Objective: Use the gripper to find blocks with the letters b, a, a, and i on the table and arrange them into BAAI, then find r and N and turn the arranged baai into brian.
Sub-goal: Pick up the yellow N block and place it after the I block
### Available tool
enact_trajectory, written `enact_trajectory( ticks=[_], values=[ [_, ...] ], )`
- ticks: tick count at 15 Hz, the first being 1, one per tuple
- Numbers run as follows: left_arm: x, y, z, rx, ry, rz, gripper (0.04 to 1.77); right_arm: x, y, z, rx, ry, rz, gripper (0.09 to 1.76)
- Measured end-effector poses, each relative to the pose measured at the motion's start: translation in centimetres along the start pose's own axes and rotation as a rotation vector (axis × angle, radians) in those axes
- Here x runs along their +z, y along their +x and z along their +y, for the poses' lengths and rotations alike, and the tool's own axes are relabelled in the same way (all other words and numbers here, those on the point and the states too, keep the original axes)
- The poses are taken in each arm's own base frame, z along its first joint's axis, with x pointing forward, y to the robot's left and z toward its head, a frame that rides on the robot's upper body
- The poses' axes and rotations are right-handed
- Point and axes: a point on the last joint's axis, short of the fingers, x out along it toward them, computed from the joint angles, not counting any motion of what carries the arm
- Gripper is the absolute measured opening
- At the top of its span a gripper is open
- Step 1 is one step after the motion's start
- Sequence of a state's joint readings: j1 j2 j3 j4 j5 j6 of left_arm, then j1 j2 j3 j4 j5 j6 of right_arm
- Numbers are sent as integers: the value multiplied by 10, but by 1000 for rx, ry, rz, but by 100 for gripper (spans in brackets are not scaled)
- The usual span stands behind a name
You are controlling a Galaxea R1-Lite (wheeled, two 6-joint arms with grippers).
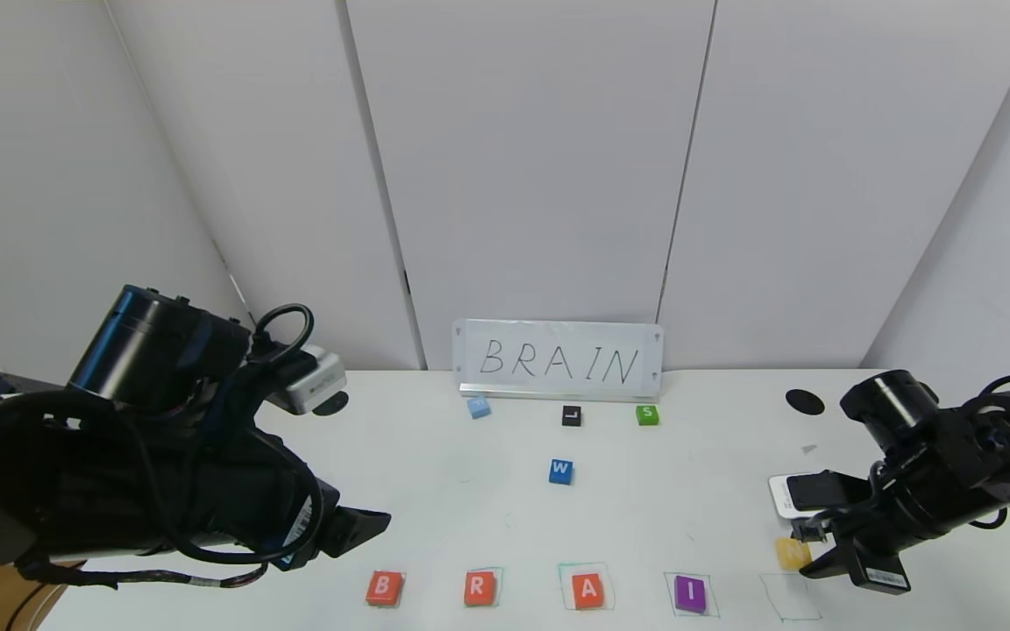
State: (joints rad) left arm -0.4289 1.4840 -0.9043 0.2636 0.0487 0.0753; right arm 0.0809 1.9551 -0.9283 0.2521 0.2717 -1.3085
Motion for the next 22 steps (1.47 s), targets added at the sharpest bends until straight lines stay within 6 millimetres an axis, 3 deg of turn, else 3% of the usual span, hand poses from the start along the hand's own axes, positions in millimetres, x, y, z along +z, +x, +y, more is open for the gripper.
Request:
enact_trajectory(
  ticks=[17,22],
  values=[
    [-4,4,-6,-15,27,20,172,-8,3,5,26,-27,7,54],
    [-7,9,-11,-25,51,42,172,-10,20,20,86,-73,0,54]
  ],
)
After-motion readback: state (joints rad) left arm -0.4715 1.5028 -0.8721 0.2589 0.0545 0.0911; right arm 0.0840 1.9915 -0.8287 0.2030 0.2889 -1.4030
